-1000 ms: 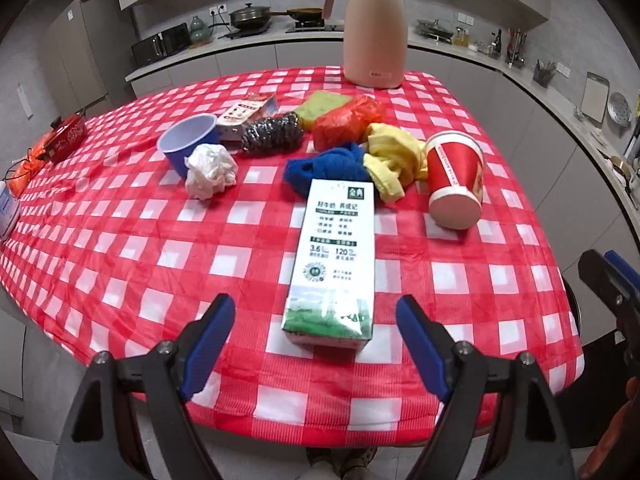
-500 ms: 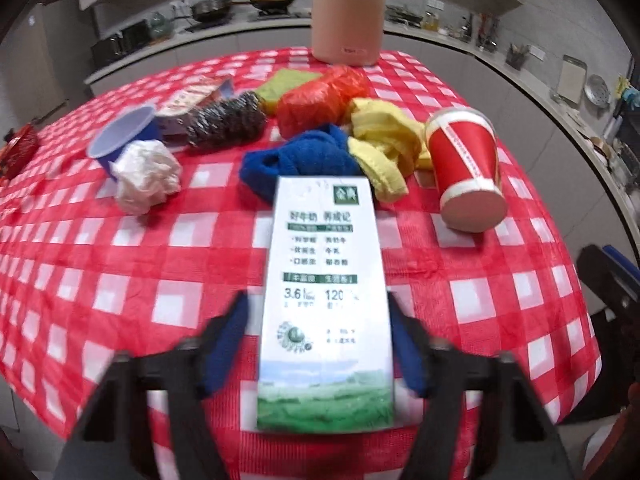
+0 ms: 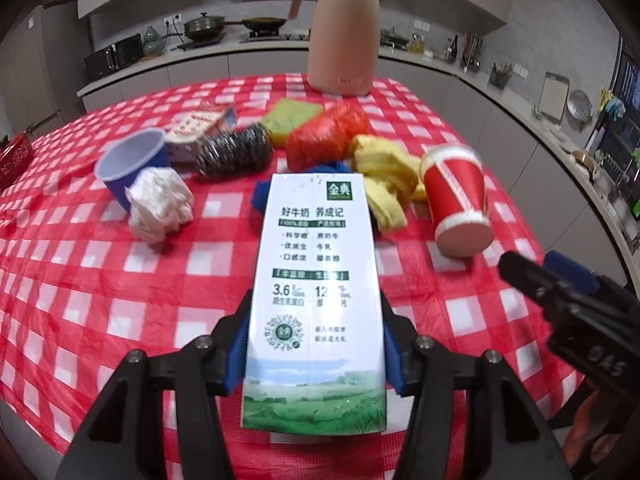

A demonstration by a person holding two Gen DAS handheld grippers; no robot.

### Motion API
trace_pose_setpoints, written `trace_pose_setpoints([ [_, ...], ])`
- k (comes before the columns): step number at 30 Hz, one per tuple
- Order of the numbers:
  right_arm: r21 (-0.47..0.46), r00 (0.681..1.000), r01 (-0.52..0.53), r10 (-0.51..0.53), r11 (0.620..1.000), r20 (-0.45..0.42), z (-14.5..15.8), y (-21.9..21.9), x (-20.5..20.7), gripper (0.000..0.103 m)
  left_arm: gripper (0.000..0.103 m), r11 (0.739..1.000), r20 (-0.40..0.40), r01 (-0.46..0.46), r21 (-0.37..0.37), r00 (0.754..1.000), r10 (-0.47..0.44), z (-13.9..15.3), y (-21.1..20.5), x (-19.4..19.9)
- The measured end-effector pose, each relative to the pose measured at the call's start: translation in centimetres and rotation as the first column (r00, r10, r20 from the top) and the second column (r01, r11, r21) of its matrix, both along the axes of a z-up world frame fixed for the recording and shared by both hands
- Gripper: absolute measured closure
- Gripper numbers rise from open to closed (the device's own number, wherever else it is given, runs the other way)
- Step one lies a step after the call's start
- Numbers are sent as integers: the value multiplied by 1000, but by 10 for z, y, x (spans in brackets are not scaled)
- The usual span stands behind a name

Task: Collect trash
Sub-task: 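Grasp the milk carton with the left tool while the right tool grasps the red cup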

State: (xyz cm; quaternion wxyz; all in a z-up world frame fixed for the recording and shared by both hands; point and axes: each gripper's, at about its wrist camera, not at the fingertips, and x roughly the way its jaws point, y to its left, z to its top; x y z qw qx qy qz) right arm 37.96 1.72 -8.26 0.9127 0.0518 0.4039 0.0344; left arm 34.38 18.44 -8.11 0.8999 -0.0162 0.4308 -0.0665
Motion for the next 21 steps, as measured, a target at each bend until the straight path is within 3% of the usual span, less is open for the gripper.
trace_pose_setpoints([
  [8, 3, 1000, 11, -11, 1000, 11, 10, 6, 19, 26, 47, 1000, 66, -8, 1, 998, 8, 27, 8, 25],
  [21, 11, 996, 63, -62, 998, -59, -11, 10, 79, 26, 47, 1000, 47, -4, 2, 999, 4, 15, 8, 61],
])
